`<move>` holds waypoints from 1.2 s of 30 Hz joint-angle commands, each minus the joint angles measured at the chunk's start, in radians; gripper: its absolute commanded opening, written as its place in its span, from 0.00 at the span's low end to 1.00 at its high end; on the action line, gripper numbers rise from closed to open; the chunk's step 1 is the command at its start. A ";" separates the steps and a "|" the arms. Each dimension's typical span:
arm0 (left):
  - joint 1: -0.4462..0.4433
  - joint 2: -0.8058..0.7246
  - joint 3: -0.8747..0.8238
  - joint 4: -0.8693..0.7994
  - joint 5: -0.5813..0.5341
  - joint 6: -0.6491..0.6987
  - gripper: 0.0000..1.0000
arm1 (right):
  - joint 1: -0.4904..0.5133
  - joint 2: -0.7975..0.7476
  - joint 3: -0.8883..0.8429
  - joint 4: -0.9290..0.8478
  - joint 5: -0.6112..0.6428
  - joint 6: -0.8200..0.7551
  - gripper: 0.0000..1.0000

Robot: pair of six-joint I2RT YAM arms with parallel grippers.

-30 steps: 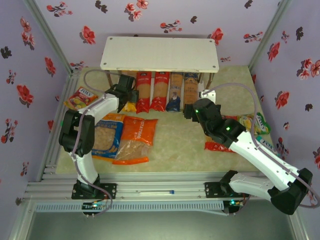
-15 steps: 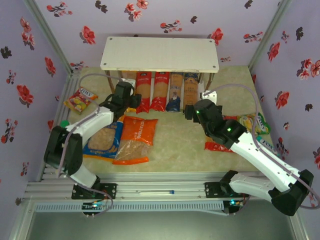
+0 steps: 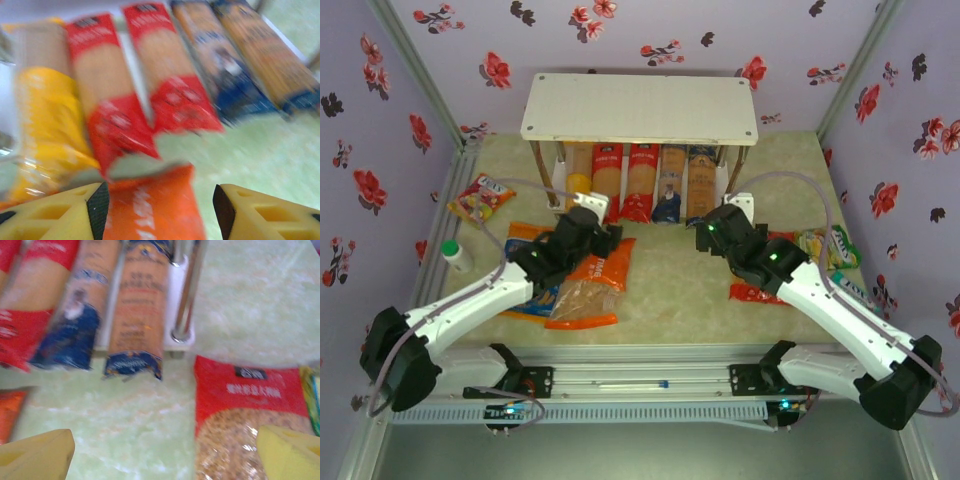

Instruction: Place and organize the pasta boxes and bags onto the shelf

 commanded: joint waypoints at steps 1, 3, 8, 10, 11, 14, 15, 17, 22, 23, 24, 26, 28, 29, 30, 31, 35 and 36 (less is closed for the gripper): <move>-0.090 0.036 -0.030 0.012 0.092 -0.191 0.60 | -0.024 -0.013 -0.041 -0.118 0.058 0.088 0.95; -0.123 0.101 -0.050 0.143 0.225 -0.276 0.60 | -0.056 -0.057 -0.059 -0.084 0.035 0.094 0.95; -0.205 0.320 0.076 0.226 0.340 -0.295 0.60 | -0.151 -0.097 -0.032 0.005 -0.021 0.074 0.95; -0.226 0.407 0.145 0.242 0.391 -0.300 0.60 | -0.194 -0.087 -0.017 0.024 -0.029 0.067 0.95; -0.232 0.452 0.176 0.260 0.425 -0.309 0.61 | -0.219 -0.084 -0.013 0.035 -0.037 0.064 0.95; -0.237 0.567 0.254 0.296 0.509 -0.338 0.61 | -0.293 -0.084 -0.022 0.061 -0.059 0.044 0.96; -0.238 0.601 0.278 0.304 0.530 -0.344 0.61 | -0.319 -0.085 -0.024 0.064 -0.079 0.037 0.96; -0.236 0.653 0.327 0.304 0.572 -0.358 0.61 | -0.355 -0.092 -0.035 0.070 -0.115 0.031 0.96; -0.242 0.772 0.436 0.264 0.639 -0.380 0.62 | -0.376 -0.122 -0.063 0.092 -0.142 0.023 0.96; -0.243 0.794 0.455 0.252 0.648 -0.384 0.62 | -0.376 -0.124 -0.066 0.092 -0.143 0.021 0.96; -0.244 0.814 0.471 0.244 0.658 -0.389 0.62 | -0.377 -0.129 -0.065 0.093 -0.143 0.018 0.96; -0.249 0.847 0.501 0.229 0.667 -0.390 0.62 | -0.377 -0.137 -0.067 0.098 -0.143 0.013 0.96; -0.255 0.876 0.533 0.210 0.669 -0.383 0.61 | -0.378 -0.141 -0.066 0.106 -0.143 0.010 0.96; -0.257 0.890 0.550 0.198 0.669 -0.379 0.61 | -0.378 -0.142 -0.066 0.110 -0.144 0.008 0.96; -0.259 0.903 0.566 0.192 0.669 -0.378 0.61 | -0.378 -0.141 -0.066 0.113 -0.145 0.005 0.96; -0.258 0.914 0.577 0.188 0.669 -0.377 0.61 | -0.378 -0.141 -0.066 0.115 -0.146 0.004 0.96; -0.257 0.955 0.632 0.146 0.667 -0.362 0.61 | -0.381 -0.141 -0.065 0.118 -0.148 -0.002 0.96; -0.256 0.963 0.646 0.136 0.667 -0.359 0.61 | -0.381 -0.144 -0.066 0.119 -0.149 -0.002 0.96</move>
